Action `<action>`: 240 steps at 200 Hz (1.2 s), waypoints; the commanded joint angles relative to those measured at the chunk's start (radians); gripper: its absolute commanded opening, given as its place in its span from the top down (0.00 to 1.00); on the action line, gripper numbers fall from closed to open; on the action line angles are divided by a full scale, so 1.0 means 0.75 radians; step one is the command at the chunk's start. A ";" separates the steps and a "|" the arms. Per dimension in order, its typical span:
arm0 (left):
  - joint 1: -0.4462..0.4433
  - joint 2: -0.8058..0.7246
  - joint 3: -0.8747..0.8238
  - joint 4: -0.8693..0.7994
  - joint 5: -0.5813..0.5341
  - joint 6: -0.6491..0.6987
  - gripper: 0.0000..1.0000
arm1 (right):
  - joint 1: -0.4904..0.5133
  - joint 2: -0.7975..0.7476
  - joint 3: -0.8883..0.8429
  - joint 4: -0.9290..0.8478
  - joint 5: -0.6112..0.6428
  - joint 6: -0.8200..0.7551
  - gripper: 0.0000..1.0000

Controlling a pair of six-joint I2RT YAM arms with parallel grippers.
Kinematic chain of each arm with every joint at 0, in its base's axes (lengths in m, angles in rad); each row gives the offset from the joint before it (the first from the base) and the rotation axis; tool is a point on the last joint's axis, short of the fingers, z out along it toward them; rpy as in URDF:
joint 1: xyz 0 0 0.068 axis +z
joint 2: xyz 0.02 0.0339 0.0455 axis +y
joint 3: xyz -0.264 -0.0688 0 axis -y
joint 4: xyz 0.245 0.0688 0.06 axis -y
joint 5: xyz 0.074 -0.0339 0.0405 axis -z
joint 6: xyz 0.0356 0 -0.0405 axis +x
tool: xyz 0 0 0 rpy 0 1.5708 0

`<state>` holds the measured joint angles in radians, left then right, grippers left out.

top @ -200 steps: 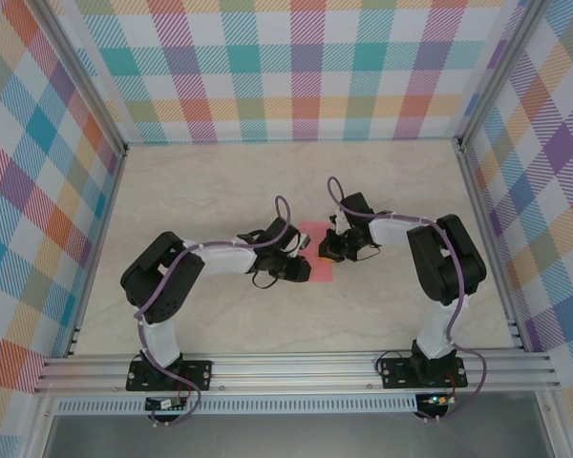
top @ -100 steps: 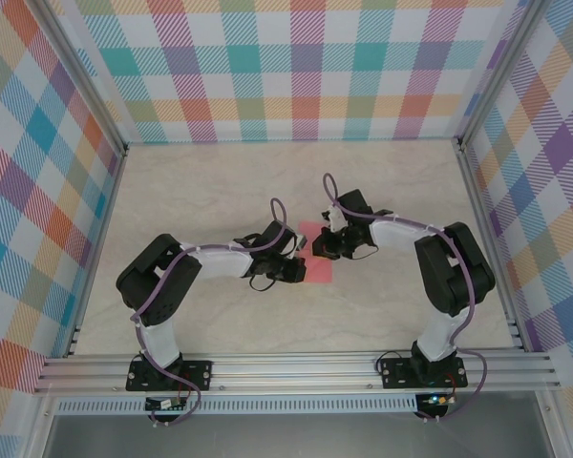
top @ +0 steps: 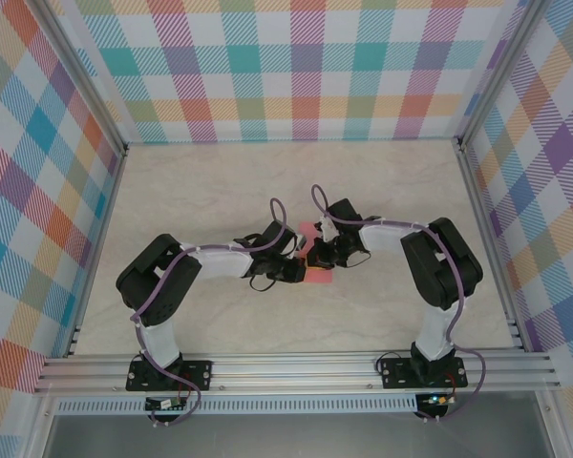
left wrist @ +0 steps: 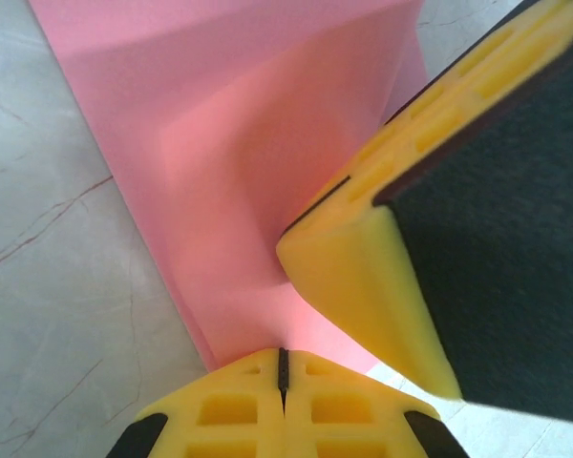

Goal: Fold a paper plane with a square sheet of paper (fold left side to right side)
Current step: Fold the triangle a second time at the center of the table.

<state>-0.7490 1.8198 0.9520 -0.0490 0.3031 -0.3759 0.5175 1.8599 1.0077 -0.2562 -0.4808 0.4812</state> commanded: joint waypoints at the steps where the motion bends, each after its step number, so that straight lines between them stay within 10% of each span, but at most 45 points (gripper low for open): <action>1: 0.007 0.009 -0.037 -0.157 -0.064 -0.014 0.99 | 0.004 0.035 -0.003 -0.035 0.043 -0.051 1.00; 240: 0.007 -0.023 -0.017 -0.135 -0.054 -0.014 1.00 | -0.208 -0.173 0.001 -0.025 -0.016 -0.199 1.00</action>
<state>-0.7490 1.8145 0.9512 -0.0574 0.2947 -0.3786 0.3248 1.7996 1.0599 -0.3042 -0.4107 0.3016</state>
